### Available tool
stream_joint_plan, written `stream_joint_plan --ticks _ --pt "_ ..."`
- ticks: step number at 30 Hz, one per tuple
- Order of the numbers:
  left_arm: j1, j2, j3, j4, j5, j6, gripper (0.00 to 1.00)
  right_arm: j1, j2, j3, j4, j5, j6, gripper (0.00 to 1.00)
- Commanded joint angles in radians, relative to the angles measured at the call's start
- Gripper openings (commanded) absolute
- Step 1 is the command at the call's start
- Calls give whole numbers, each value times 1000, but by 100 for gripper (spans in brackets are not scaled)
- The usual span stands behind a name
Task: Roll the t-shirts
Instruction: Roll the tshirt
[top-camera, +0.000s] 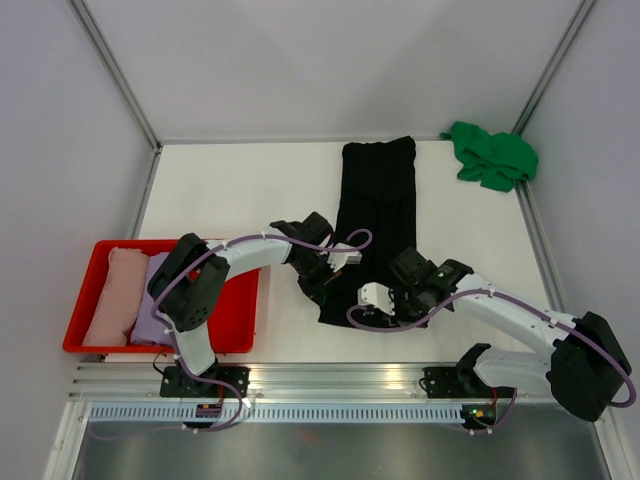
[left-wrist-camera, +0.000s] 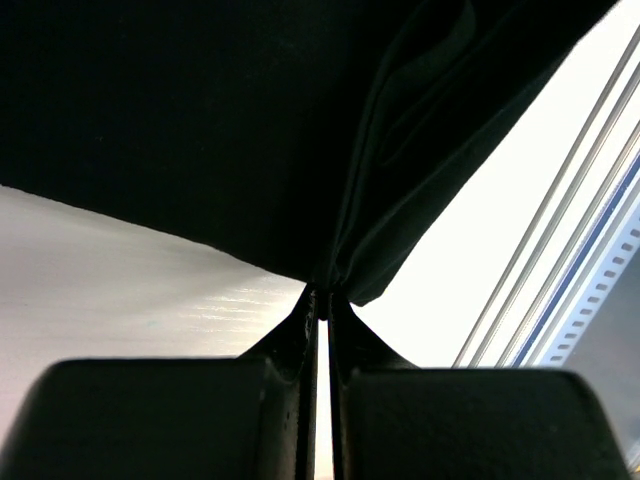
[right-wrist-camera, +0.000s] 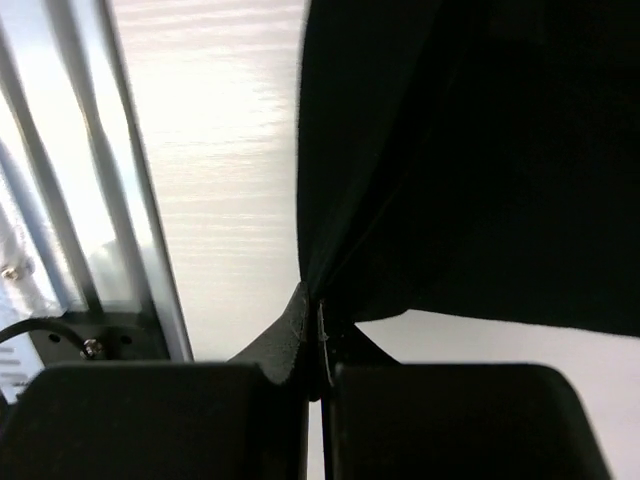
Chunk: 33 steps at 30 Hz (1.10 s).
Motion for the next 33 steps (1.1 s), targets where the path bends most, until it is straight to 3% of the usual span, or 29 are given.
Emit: stream_joint_plan --ticks 1,3,6,9,17,19,24,26,29,33 --pt "9 -37 26 -8 16 18 2 -52 -28 -33 148 41 93 4" --pt "9 -43 26 -8 16 12 2 -69 -25 -32 199 70 171 10" --pt "10 -46 27 -9 16 6 2 -104 1 -9 268 98 256 30" --pt "10 -42 29 -9 10 -1 2 -117 25 23 287 107 291 38" --pt "47 -25 27 -8 10 -34 2 -226 60 181 227 87 491 43" --pt "58 -25 23 -8 7 -37 2 -247 97 241 174 90 619 44" --pt "60 -23 20 2 13 -53 2 -313 177 318 52 112 929 41" --pt "61 -22 21 3 13 -57 2 -333 169 271 61 118 1116 34" --pt "70 -29 12 5 9 -56 2 -350 146 131 141 112 1274 21" --pt "76 -48 -2 5 -5 -45 2 -353 143 40 326 78 1348 9"
